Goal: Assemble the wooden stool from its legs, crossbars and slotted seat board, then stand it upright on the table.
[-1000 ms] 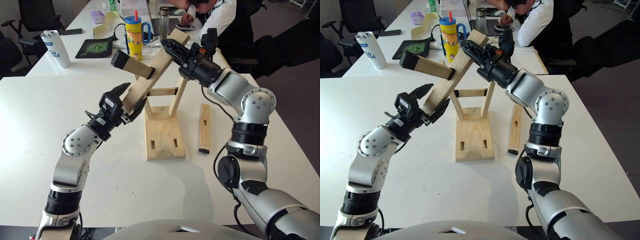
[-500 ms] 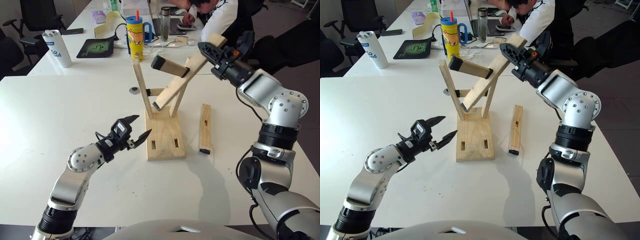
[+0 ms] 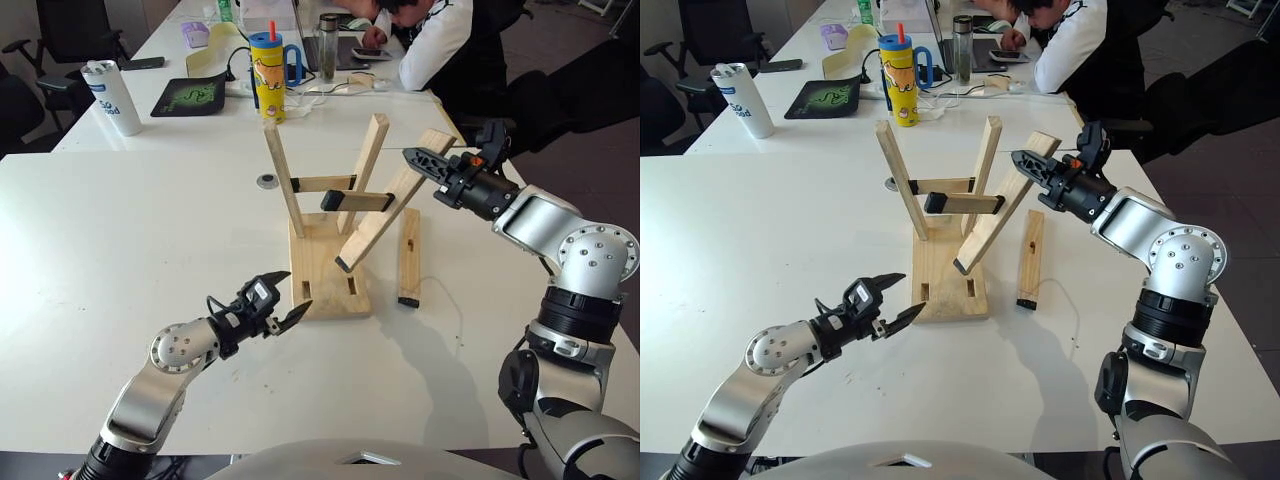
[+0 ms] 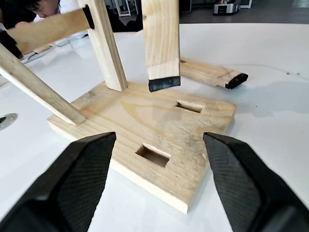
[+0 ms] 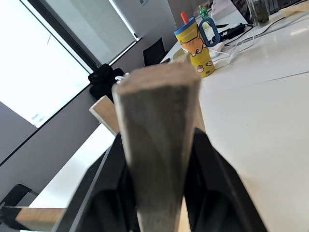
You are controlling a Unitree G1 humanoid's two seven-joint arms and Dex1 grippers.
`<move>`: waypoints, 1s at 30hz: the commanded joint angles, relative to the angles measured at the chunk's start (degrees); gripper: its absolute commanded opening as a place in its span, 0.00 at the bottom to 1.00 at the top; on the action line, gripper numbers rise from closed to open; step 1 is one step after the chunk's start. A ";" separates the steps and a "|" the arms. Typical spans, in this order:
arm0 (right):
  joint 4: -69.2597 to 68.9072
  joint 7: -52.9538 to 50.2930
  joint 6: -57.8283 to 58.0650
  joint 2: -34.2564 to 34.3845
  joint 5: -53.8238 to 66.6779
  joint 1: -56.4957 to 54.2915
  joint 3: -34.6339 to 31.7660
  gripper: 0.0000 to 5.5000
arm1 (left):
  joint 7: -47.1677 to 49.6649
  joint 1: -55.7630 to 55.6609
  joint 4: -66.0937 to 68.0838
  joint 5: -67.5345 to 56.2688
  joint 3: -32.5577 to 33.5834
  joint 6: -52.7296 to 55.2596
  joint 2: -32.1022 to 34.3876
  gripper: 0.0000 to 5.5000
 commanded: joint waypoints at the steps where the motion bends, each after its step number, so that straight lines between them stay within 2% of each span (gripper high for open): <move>1: 0.57 0.58 -0.14 0.05 0.20 -1.28 0.06 0.19 | -2.84 -4.64 7.82 5.68 -3.25 -3.12 3.54 0.61; 5: 2.05 1.06 -0.61 0.38 -0.34 -2.37 0.56 0.19 | -4.94 -8.76 17.06 8.44 -6.28 -6.50 2.63 0.61; 11: 3.32 1.38 -1.07 0.87 -1.14 -3.84 1.19 0.19 | -5.17 -11.16 19.78 9.35 -7.55 -8.39 1.34 0.61; 22: 4.36 2.20 -1.59 0.80 -2.46 -4.33 1.70 0.19 | -9.55 -10.66 10.02 -4.22 -3.62 2.04 -1.93 0.61; 30: 4.41 1.62 -1.36 1.68 -2.27 -4.55 1.44 0.19 | -8.76 -11.19 16.34 6.22 -9.13 -1.64 1.82 0.61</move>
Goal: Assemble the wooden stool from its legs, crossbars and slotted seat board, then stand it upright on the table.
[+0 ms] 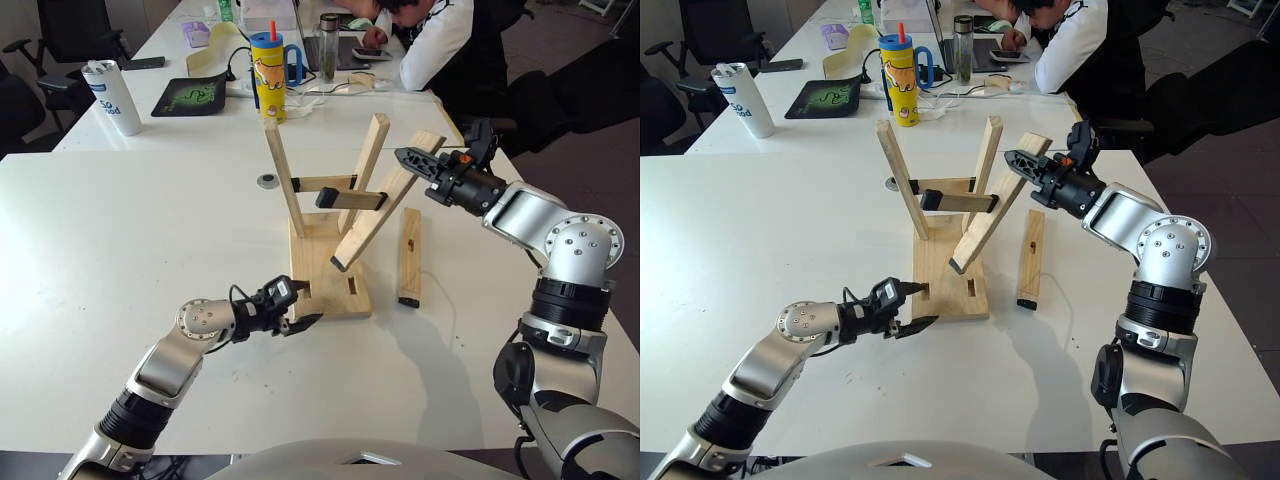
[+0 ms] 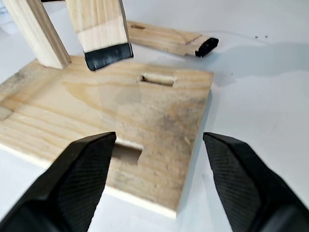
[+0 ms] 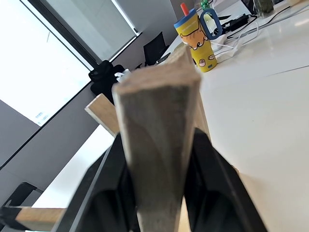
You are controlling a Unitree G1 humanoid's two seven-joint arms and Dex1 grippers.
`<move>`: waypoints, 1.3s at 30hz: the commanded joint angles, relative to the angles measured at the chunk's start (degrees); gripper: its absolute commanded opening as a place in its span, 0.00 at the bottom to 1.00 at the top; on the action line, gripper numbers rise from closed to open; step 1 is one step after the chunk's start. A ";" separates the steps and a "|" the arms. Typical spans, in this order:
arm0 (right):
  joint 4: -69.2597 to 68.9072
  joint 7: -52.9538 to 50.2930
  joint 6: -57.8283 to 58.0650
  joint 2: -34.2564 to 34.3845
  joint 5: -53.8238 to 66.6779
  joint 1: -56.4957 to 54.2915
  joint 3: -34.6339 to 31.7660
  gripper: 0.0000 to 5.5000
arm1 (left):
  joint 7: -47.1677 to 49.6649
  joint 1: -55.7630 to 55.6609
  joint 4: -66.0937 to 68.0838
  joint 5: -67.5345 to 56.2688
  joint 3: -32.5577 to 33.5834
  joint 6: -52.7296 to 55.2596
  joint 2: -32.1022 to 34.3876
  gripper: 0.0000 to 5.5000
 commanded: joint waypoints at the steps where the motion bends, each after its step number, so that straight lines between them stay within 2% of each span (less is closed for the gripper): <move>1: -0.29 -0.30 -0.29 0.68 0.23 -2.04 -0.56 0.19 | 1.18 -0.33 3.91 5.16 -2.37 -2.77 0.98 0.61; 8: -0.33 -1.26 -1.67 2.07 -0.42 -2.21 -1.08 0.19 | 9.97 -8.26 16.18 7.35 1.65 -11.90 -6.73 0.61; 14: -1.31 -3.38 -8.41 3.30 -5.07 -2.41 -1.20 0.19 | 12.08 -15.98 28.16 8.33 3.62 -18.25 -10.00 0.61; 20: -0.57 -8.77 -13.48 8.03 -9.66 -1.99 -0.77 0.19 | 9.10 -12.11 18.58 2.77 5.89 -17.70 -11.18 0.61; 26: -3.57 -16.19 -15.02 13.42 -12.40 4.22 -1.07 0.19 | 10.10 -8.48 12.11 0.54 9.33 -14.46 -10.48 0.61; 31: -5.45 -18.37 -16.64 13.41 -17.34 8.25 0.42 0.19 | 10.99 -5.45 10.16 -0.18 11.20 -13.11 -10.26 0.61; 39: -7.85 -16.27 -22.12 11.03 -24.92 12.25 5.20 0.19 | 11.62 -3.67 9.00 -0.30 12.33 -12.43 -10.58 0.61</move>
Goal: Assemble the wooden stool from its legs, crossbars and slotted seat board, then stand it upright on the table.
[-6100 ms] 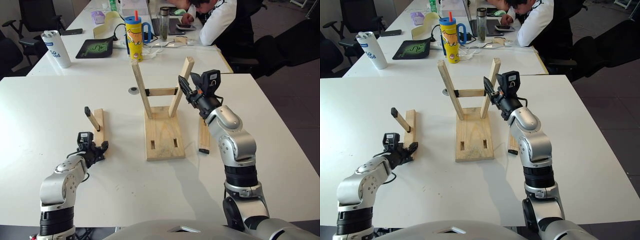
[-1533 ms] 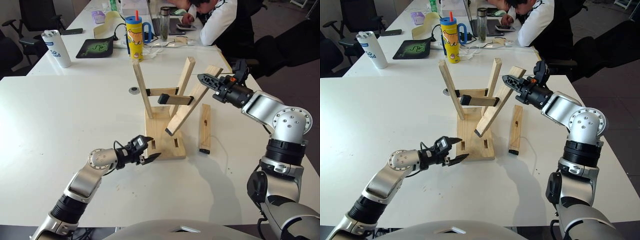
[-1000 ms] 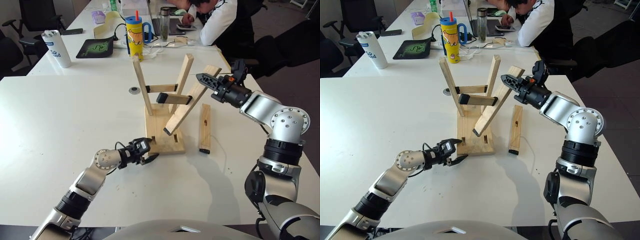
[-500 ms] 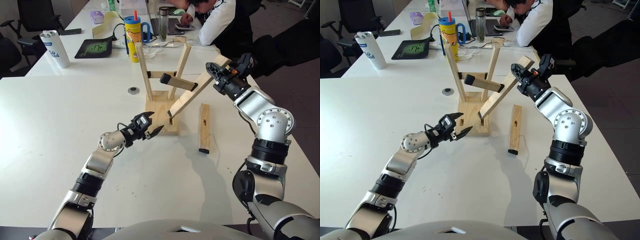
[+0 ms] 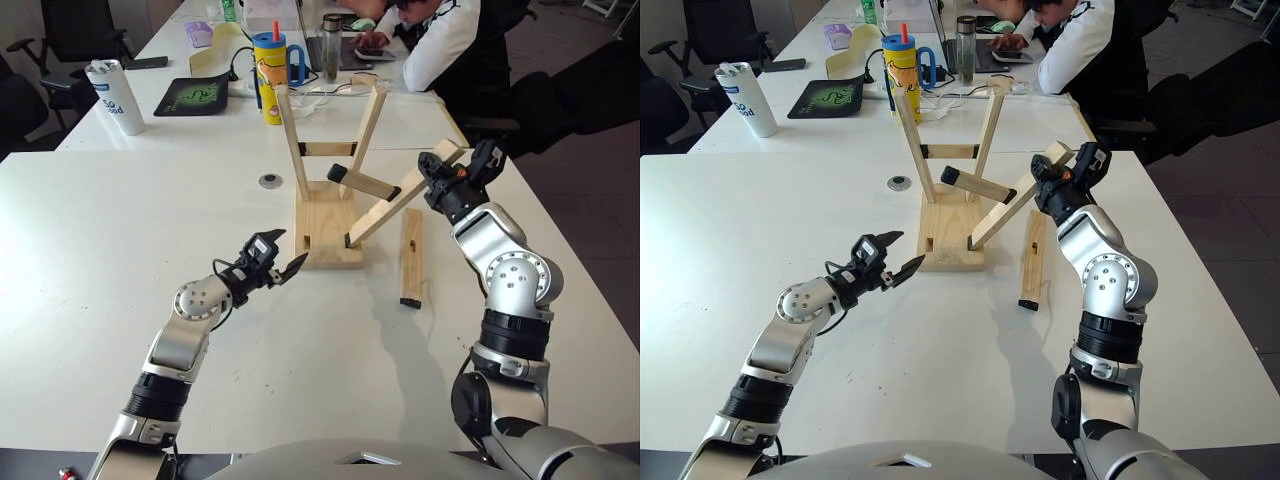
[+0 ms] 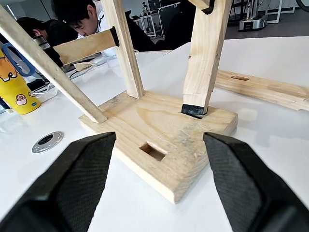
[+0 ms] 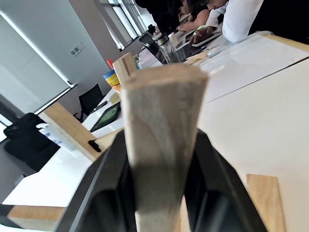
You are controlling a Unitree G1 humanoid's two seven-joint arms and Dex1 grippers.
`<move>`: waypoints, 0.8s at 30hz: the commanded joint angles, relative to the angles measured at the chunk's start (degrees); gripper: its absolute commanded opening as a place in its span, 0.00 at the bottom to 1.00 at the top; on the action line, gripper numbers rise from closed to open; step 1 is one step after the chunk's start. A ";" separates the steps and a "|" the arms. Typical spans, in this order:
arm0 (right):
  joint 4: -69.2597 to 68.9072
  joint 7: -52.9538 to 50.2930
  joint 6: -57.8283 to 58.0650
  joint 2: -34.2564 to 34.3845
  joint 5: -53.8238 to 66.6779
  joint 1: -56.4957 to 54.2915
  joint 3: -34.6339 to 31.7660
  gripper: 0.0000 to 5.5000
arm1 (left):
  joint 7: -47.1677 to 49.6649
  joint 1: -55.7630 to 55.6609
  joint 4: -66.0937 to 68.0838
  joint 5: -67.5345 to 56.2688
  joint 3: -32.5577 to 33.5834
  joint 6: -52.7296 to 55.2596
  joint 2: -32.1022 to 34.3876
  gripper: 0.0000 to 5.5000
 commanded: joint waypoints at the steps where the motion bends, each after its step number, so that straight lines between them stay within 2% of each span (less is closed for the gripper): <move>1: 1.98 0.44 -1.23 -1.85 -5.97 3.06 1.92 0.19 | 0.27 0.62 -0.85 -0.38 0.51 0.63 0.01 0.61; 5: 4.26 2.75 -4.39 -2.53 -8.43 2.48 3.36 0.19 | 0.33 0.38 -0.46 -0.40 0.36 0.47 -0.25 0.61; 14: 1.51 13.50 -10.74 -4.91 -17.70 5.51 16.76 0.19 | 0.62 0.39 -0.59 -0.08 -0.47 0.21 -1.15 0.61; 23: 2.92 13.13 -10.55 -2.14 -16.81 1.38 13.18 0.19 | 0.97 0.52 -0.72 -0.15 -1.02 0.30 -1.88 0.61; 24: 3.17 13.07 -10.58 -1.88 -16.70 0.64 12.65 0.25 | 1.12 0.64 -0.85 -0.14 -1.02 0.38 -1.94 0.61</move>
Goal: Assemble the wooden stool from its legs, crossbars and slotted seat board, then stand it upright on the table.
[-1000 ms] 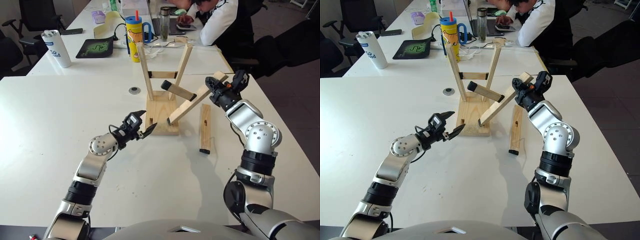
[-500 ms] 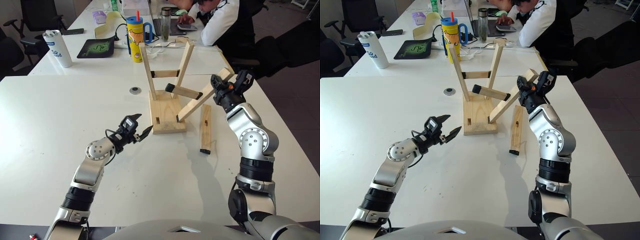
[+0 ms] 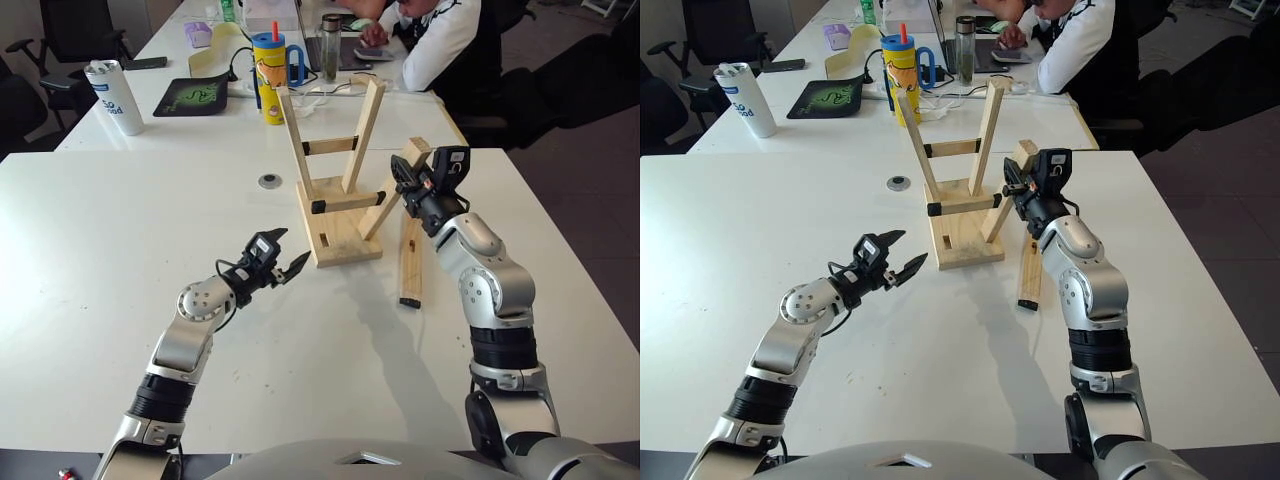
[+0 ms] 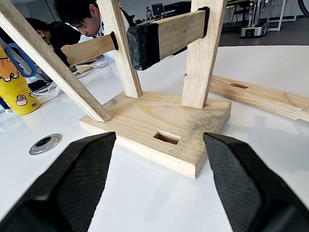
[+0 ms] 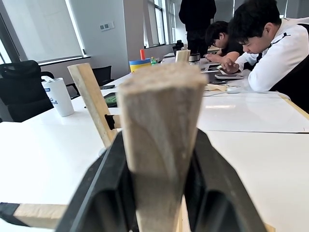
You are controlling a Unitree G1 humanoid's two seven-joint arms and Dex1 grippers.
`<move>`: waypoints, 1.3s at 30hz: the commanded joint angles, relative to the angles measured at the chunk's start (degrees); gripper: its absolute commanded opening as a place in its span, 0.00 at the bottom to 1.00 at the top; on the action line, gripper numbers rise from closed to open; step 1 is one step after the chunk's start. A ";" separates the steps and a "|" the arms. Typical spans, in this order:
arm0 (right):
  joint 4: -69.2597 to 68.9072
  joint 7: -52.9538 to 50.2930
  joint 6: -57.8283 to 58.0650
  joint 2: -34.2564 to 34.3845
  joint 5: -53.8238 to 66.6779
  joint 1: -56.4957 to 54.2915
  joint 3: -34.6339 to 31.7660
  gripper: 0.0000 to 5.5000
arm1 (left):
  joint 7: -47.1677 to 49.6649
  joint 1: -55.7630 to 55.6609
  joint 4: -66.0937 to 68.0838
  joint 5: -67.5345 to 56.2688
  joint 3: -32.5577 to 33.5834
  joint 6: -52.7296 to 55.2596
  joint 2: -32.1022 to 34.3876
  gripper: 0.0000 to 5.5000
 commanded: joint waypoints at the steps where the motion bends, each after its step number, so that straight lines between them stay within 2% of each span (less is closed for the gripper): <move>1: 2.02 -0.42 1.60 1.21 0.08 -2.35 -1.68 0.27 | 0.42 0.43 -0.49 0.21 -0.37 0.21 -0.49 0.61; 5: 0.23 -1.71 1.29 2.22 0.98 -5.94 -4.21 0.38 | 0.47 0.89 -0.55 0.22 -0.59 0.06 -0.55 0.61; 12: -2.37 -3.37 1.75 2.67 2.23 -12.74 -7.30 0.39 | 1.10 1.74 -1.17 0.44 -0.61 0.34 -0.86 0.61; 16: -0.02 -6.39 0.22 -0.91 -1.28 -14.68 -11.12 0.39 | 1.56 2.46 -1.84 0.16 -0.05 0.69 -0.83 0.61; 19: 3.39 -10.31 1.73 -3.04 -5.66 -11.75 -12.63 0.39 | 2.79 3.72 -2.96 -0.52 0.98 1.20 -1.35 0.61; 22: 5.65 -11.13 8.39 -4.49 -9.16 -6.43 -9.91 0.39 | 3.38 4.69 -3.35 -0.69 1.09 1.09 -1.50 0.61; 24: 6.78 -8.67 16.71 -3.25 -7.36 -3.38 -7.38 0.44 | 4.05 5.13 -3.63 -0.79 1.41 1.24 -1.83 0.61; 27: 6.59 -8.59 26.01 -0.44 -5.48 -0.34 -7.22 0.53 | 6.01 4.88 -4.52 -2.52 3.02 2.01 -3.77 0.61; 33: 7.14 -9.92 31.90 0.61 -6.81 -0.50 -8.33 0.69 | 6.91 4.65 -4.83 -3.28 2.83 2.40 -5.14 0.61; 39: 9.99 -8.22 36.50 2.52 -6.37 -1.74 -7.40 0.69 | 7.20 3.08 -3.99 -3.17 2.75 2.42 -5.73 0.61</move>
